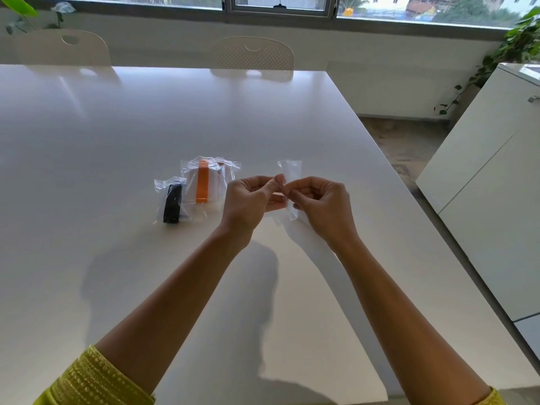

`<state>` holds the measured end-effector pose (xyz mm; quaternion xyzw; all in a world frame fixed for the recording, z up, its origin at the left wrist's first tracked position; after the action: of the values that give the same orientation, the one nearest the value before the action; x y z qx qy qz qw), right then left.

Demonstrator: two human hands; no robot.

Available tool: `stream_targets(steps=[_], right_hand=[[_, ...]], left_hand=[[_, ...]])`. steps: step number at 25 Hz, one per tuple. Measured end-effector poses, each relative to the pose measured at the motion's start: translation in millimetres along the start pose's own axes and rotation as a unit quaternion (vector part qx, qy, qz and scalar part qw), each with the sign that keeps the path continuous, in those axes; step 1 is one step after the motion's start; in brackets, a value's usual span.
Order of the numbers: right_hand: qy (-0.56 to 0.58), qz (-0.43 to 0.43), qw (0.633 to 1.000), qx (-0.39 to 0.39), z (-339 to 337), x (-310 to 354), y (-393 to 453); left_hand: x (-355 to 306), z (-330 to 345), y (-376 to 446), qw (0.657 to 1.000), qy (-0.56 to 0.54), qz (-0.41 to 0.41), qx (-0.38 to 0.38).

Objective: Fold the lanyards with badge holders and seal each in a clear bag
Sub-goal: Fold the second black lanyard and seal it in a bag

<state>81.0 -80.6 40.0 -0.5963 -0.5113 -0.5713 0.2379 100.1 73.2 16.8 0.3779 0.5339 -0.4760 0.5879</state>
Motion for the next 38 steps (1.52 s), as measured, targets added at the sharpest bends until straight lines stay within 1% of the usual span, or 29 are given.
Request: stream_targets(steps=[2,5,11,13,18,20,22,24,26,28,31,33,34,35,36,37,38], right_hand=[[-0.005,0.009,1.000,0.001,4,-4,0],[-0.035,-0.017,0.999,-0.011,7,-4,-1],[-0.050,-0.091,0.992,-0.070,6,3,-9],[-0.053,-0.105,0.990,-0.071,7,4,-10],[-0.050,-0.099,0.991,-0.076,5,7,-5],[-0.052,-0.091,0.990,-0.090,1,6,-1],[-0.061,-0.092,0.988,-0.108,-5,4,3],[-0.080,-0.101,0.984,-0.123,-10,3,5],[-0.098,-0.114,0.980,-0.130,-11,5,3],[-0.094,-0.147,0.977,-0.119,-5,10,-3],[-0.089,-0.179,0.977,-0.072,6,10,-10],[-0.086,-0.153,0.983,-0.055,5,5,-9],[-0.072,-0.127,0.988,-0.049,3,1,-7],[-0.049,-0.095,0.993,-0.043,0,-2,-6],[-0.022,-0.061,0.997,-0.037,-3,-5,-4],[0.004,-0.030,0.999,-0.026,-4,-8,-2],[0.020,-0.010,1.000,-0.008,-4,-11,0]], left_hand=[[2,0,0,1.000,-0.016,-0.025,0.000],[5,1,-2,0.999,-0.035,-0.037,-0.004],[2,1,-3,1.000,0.003,0.005,-0.017],[0,0,-3,0.999,0.009,0.015,-0.032],[-3,-3,-5,0.998,0.006,0.020,-0.058],[-5,-8,-3,0.995,0.020,0.033,-0.089],[-9,-16,-1,0.988,0.051,0.065,-0.130],[-18,-21,-2,0.972,0.113,0.132,-0.158],[-27,-20,-8,0.951,0.168,0.200,-0.166],[-33,-13,-14,0.935,0.199,0.253,-0.151],[-38,1,-19,0.925,0.203,0.305,-0.104],[-42,1,-23,0.922,0.169,0.335,-0.092],[-44,-4,-23,0.919,0.148,0.348,-0.112],[-45,-12,-20,0.915,0.137,0.348,-0.150],[-42,-21,-14,0.915,0.140,0.327,-0.189],[-35,-27,-2,0.926,0.159,0.278,-0.203],[-25,-31,11,0.945,0.166,0.209,-0.189]])
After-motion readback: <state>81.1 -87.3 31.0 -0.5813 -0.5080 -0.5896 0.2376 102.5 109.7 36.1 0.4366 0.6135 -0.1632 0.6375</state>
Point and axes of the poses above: each hand's wrist, its own y-axis towards the middle knuckle, its own z-axis out of the palm, x = y × z, the point moved 7 cm from there along y, towards the middle knuckle, and after that the axes turned 15 degrees about -x, right-handed, at the moved point
